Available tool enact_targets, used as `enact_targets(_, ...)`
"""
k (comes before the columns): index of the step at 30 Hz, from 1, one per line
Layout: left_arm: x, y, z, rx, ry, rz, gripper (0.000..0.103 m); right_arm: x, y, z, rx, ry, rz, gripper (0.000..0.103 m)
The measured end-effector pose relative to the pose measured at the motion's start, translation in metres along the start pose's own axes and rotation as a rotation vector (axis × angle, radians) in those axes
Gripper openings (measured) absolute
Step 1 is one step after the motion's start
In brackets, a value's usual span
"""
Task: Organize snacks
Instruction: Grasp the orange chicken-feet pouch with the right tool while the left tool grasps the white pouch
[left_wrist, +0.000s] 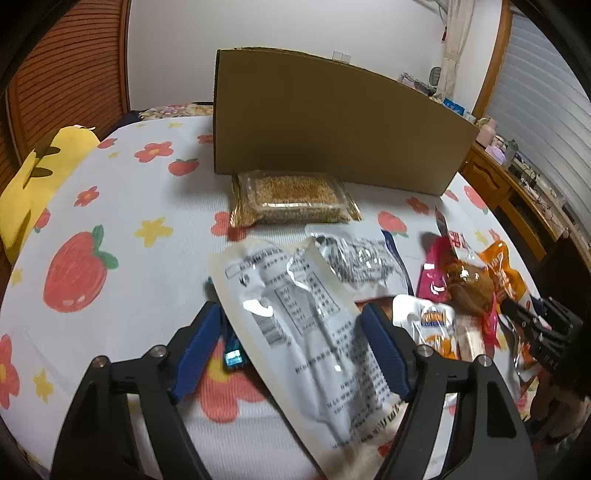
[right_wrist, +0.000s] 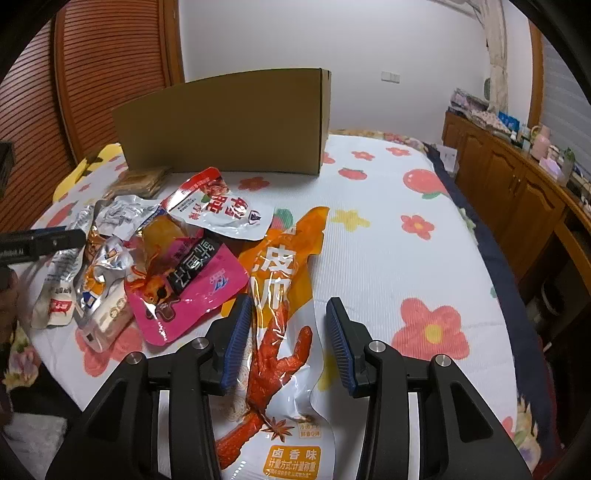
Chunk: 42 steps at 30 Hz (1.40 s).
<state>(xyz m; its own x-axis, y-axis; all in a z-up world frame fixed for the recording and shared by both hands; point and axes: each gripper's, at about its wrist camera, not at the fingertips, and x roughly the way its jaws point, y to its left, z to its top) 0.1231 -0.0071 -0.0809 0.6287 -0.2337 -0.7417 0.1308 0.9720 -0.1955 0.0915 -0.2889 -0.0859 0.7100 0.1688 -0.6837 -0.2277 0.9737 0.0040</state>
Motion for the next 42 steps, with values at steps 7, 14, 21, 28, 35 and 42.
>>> enact_targets(7, 0.009, 0.012, 0.013, -0.037, 0.008, -0.035, 0.073, 0.000, 0.003, -0.002, -0.011, -0.020, -0.021, 0.041)
enact_targets(14, 0.012, 0.016, 0.017, -0.034, -0.002, -0.036, 0.047, 0.000, 0.000, -0.002, 0.001, -0.025, 0.003, 0.041)
enact_targets(21, 0.006, 0.019, 0.013, -0.004, -0.003, -0.044, 0.043, 0.000, -0.001, -0.003, -0.001, -0.025, 0.006, 0.042)
enact_targets(28, -0.004, 0.022, 0.014, 0.006, -0.035, -0.041, 0.043, 0.002, -0.006, 0.002, 0.010, 0.000, 0.041, 0.042)
enact_targets(35, -0.023, 0.021, 0.016, 0.029, -0.107, -0.030, 0.043, 0.010, -0.006, 0.013, -0.017, 0.045, 0.072, 0.044)
enact_targets(42, -0.039, 0.017, 0.017, 0.043, -0.176, -0.025, 0.043, 0.010, -0.008, 0.013, -0.001, 0.041, 0.114, 0.023)
